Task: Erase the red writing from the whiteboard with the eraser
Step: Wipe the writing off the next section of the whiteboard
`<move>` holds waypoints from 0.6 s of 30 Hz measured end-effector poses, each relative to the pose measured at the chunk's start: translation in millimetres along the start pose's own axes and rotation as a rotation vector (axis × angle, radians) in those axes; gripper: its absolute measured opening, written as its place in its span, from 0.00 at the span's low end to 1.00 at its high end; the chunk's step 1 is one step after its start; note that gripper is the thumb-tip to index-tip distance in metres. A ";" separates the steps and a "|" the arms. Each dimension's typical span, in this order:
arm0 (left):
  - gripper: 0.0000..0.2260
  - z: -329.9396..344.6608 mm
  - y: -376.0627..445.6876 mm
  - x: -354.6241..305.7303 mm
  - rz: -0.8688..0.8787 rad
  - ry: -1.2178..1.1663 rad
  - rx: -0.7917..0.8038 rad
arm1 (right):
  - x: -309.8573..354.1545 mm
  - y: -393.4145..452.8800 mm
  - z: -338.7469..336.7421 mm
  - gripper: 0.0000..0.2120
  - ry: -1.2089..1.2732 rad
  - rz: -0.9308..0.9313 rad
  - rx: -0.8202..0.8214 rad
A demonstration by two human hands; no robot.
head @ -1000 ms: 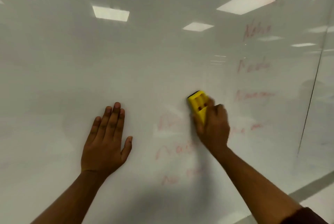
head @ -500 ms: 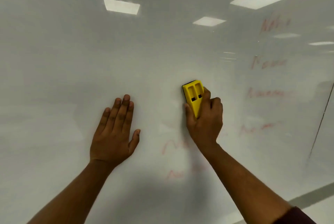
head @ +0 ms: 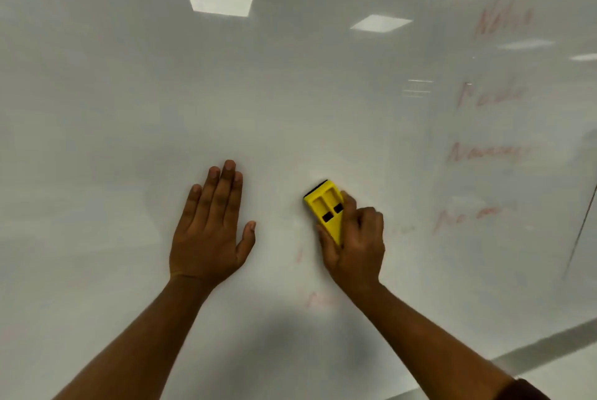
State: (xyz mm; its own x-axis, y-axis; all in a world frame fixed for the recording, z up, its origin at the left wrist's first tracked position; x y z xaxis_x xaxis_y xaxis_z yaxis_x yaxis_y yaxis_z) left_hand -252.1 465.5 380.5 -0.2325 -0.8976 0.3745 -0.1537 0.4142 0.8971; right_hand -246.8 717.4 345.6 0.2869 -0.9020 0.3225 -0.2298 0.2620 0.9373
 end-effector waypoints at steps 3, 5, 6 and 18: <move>0.36 -0.6 -0.7 -0.5 -0.003 -0.008 0.005 | 23.8 -79.1 16.3 0.30 0.008 -0.362 0.235; 0.35 -0.9 -2.4 -1.4 -0.013 -0.011 0.010 | 20.0 -96.1 13.5 0.29 -0.023 -0.440 0.308; 0.35 -0.7 -4.0 -1.9 -0.023 -0.012 0.013 | 19.3 -93.6 10.4 0.29 -0.032 -0.455 0.308; 0.33 14.1 -43.2 -27.2 0.065 0.023 0.032 | 19.2 -117.9 9.0 0.31 0.068 -0.175 0.237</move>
State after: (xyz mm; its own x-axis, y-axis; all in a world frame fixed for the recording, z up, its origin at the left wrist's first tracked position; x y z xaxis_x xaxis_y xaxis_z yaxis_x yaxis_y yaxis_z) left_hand -252.7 474.2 328.2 -0.2206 -0.8716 0.4378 -0.1694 0.4763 0.8628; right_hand -222.6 666.1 240.1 0.4007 -0.8994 0.1747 -0.3803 0.0103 0.9248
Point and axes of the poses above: each hand's wrist, its own y-axis towards the middle knuckle, its own z-axis out of the palm, x = y × z, the point moved 9 cm from there along y, towards the middle knuckle, and after that the axes turned 9 degrees about z, right-handed, at the moved point
